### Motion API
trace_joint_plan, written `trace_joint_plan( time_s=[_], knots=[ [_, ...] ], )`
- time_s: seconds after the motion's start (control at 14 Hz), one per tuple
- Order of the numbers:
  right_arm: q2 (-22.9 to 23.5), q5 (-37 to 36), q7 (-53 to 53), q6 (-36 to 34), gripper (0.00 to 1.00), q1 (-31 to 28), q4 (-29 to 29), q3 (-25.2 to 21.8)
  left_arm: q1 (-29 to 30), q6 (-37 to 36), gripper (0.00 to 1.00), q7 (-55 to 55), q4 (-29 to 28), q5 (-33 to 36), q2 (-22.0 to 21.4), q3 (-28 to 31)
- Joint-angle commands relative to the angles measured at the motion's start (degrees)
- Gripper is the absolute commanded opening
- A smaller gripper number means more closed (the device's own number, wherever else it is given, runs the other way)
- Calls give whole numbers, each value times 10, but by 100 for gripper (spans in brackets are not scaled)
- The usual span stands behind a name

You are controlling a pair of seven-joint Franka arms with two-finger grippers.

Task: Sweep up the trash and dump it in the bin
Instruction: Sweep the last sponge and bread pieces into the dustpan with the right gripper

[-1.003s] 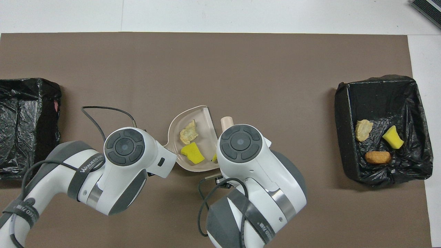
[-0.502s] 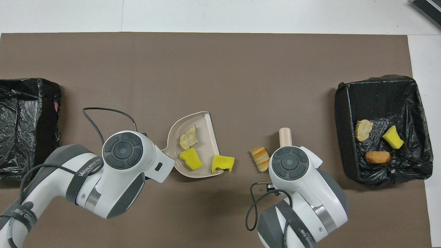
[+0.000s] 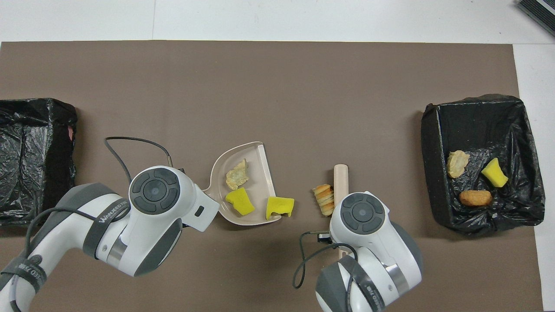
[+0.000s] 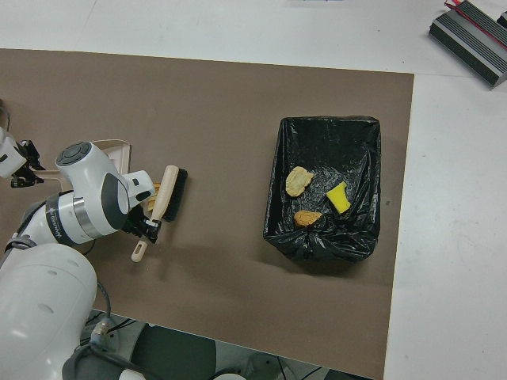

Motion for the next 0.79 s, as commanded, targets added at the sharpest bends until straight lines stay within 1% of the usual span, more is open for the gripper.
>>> trace_joint_plan(
  time_s=[0.0, 0.21, 0.36, 0.43, 0.57, 0.72],
  knots=[
    [64, 24, -3, 4, 0, 39, 72, 3, -3, -1, 0, 8, -24, 9, -21, 2],
    [78, 25, -13, 32, 0, 81, 92, 3, -2, -1, 0, 5, -24, 9, -21, 3],
    [86, 24, -19, 40, 0, 91, 111, 3, -1, -1, 0, 5, -24, 9, -21, 3],
    [89, 25, -26, 46, 0, 105, 123, 3, -1, -1, 0, 4, -24, 9, -21, 3],
    [96, 26, -27, 46, 0, 107, 140, 3, 0, -1, 0, -7, -23, 7, -21, 3],
    [77, 26, -28, 31, 0, 102, 145, 3, 6, -1, 0, -23, -21, -7, -21, 3]
  ],
)
